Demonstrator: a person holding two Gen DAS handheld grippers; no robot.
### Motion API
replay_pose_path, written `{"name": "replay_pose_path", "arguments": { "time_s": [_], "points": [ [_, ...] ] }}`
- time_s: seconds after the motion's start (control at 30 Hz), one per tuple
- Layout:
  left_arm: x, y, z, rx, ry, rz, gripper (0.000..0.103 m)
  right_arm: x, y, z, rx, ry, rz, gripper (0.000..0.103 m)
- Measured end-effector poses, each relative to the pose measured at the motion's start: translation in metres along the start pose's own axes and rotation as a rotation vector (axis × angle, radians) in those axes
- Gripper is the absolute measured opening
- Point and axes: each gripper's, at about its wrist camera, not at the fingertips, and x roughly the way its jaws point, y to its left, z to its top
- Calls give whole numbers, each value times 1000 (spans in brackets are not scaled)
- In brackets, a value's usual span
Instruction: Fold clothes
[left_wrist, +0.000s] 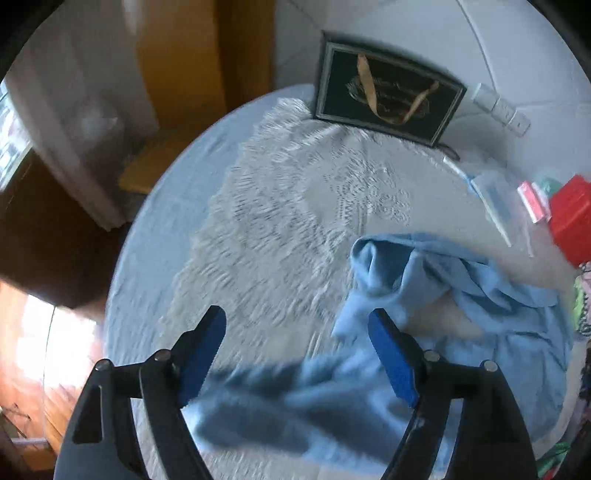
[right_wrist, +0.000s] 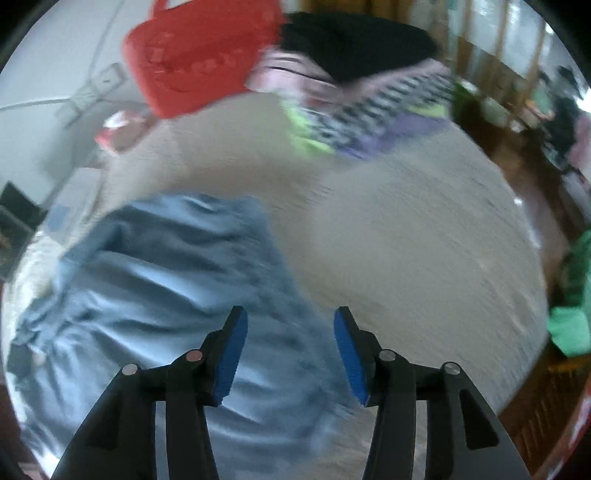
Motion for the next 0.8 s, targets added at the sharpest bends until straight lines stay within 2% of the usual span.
{"name": "replay_pose_path", "arguments": {
  "time_s": [0.2, 0.3, 0.4, 0.47, 0.5, 0.57, 0.63, 0.7, 0.73, 0.77, 0.8],
  "points": [
    [74, -37, 32, 71, 50, 39, 79, 31, 56, 42, -49, 14, 92, 44],
    [103, -49, 40, 107, 76, 34, 79, 52, 67, 66, -44, 34, 88, 48],
    [122, -77, 36, 142, 104, 26, 79, 73, 70, 72, -70, 69, 55, 63],
    [134, -91, 32, 160, 133, 2, 79, 87, 71, 75, -90, 93, 32, 89],
    [139, -96, 29, 173, 154, -18, 82, 94, 72, 77, -99, 105, 20, 90],
    [138, -101, 26, 192, 134, -26, 77, 109, 73, 80, -119, 129, -3, 91],
    [135, -103, 26, 191, 125, -30, 61, 123, 74, 83, -138, 153, -27, 98],
    [131, -101, 28, 176, 125, -34, 6, 137, 76, 86, -158, 177, -50, 100],
    [128, -100, 29, 168, 120, -27, 6, 144, 76, 88, -167, 189, -62, 91],
    [123, -98, 31, 166, 93, 12, 6, 148, 79, 88, -190, 188, -96, 60],
    [117, -97, 34, 167, 59, 55, 6, 146, 83, 87, -209, 173, -115, 43]
  ]
}}
